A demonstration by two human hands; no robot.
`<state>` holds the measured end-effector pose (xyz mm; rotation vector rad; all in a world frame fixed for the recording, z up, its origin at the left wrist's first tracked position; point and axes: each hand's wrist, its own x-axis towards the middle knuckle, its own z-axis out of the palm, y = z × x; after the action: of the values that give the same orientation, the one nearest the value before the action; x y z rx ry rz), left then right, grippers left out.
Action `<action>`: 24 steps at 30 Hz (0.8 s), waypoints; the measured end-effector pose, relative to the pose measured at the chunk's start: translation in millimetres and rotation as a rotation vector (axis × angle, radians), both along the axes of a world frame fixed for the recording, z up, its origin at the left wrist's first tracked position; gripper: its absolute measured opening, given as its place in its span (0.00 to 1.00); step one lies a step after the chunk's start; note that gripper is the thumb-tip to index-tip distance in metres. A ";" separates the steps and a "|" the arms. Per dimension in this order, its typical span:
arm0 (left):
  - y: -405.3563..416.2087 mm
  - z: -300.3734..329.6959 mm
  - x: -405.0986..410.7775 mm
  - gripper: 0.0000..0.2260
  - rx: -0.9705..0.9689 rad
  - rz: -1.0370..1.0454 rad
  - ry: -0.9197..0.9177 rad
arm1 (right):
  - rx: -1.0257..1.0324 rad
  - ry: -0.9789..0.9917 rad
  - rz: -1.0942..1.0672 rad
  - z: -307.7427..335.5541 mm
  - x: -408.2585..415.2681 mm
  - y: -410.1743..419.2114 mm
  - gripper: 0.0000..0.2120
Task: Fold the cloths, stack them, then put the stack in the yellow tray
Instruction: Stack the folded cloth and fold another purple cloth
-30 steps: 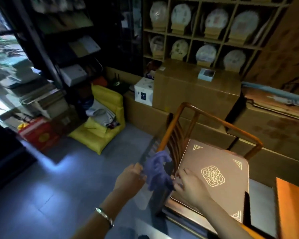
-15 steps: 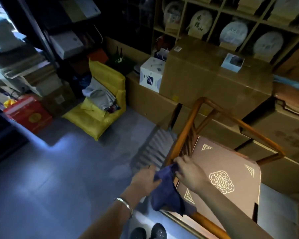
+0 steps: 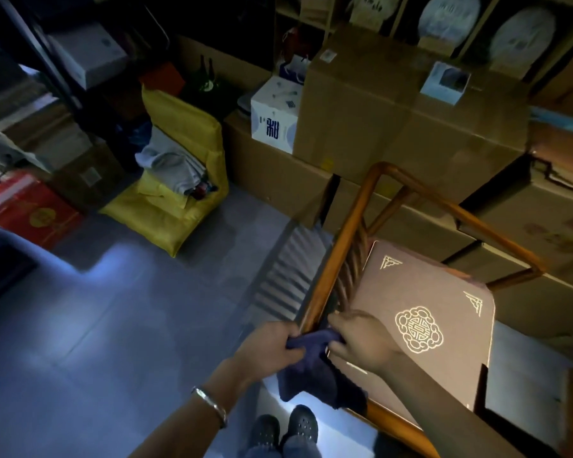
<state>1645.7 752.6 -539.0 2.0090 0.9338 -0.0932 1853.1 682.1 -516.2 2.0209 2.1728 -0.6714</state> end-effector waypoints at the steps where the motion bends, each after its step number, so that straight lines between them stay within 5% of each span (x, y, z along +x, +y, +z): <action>1: 0.9 2.2 0.6 0.07 0.006 -0.040 -0.017 | 0.000 0.005 -0.020 3.3 3.6 -6.1 0.10; 14: -3.1 38.9 74.0 0.11 0.053 -0.317 -0.094 | 0.256 0.102 -0.783 87.8 77.0 -182.7 0.06; 24: -176.3 104.8 230.3 0.07 0.119 -0.715 -0.277 | 0.468 -0.182 -1.403 144.4 70.9 -449.4 0.07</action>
<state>1876.1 576.3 -434.2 2.3061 0.0206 -0.1481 1923.9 232.7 -371.8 3.4790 0.5137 0.0468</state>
